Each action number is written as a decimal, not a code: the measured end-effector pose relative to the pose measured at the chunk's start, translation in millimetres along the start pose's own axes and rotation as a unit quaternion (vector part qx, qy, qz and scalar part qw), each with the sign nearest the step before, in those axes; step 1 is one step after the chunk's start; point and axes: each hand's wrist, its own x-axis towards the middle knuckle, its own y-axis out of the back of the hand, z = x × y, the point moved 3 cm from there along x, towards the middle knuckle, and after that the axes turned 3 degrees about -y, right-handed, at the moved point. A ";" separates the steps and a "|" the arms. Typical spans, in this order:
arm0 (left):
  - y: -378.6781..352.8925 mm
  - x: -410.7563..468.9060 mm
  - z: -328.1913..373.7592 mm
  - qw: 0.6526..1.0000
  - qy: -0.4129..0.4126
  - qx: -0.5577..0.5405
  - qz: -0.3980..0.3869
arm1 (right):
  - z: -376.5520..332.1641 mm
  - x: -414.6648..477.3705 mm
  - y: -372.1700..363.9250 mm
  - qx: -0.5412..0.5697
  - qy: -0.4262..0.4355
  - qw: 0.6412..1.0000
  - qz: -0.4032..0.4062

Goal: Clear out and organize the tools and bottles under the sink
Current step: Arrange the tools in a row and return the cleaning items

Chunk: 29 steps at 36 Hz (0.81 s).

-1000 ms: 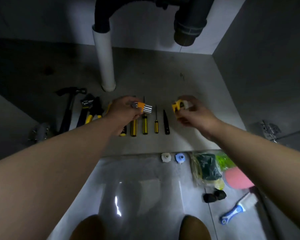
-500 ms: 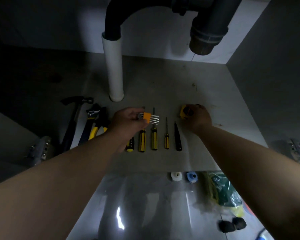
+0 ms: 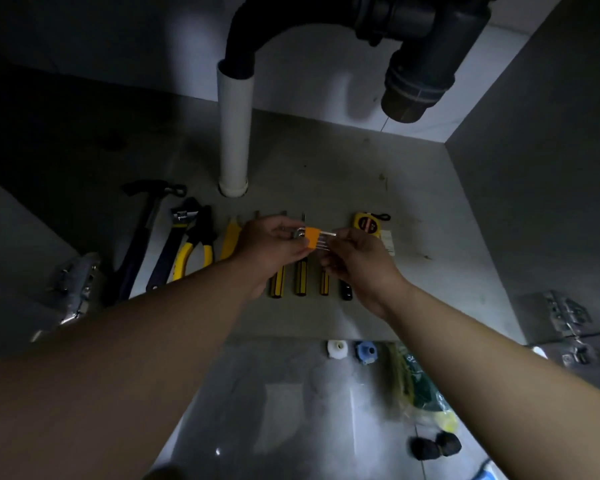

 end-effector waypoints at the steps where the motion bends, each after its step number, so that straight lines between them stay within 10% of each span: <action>1: 0.6 0.8 0.1 1.000 -0.001 -0.004 0.000 | -0.4 2.6 -0.3 0.003 -0.004 1.000 0.007; 11: 30.6 6.9 -3.6 0.913 -0.134 0.386 0.003 | -3.6 65.8 27.6 -0.107 -0.031 0.979 0.169; 29: 30.6 -2.6 -5.3 0.889 -0.172 0.424 -0.025 | -8.7 90.4 21.1 -0.335 -0.016 0.931 0.147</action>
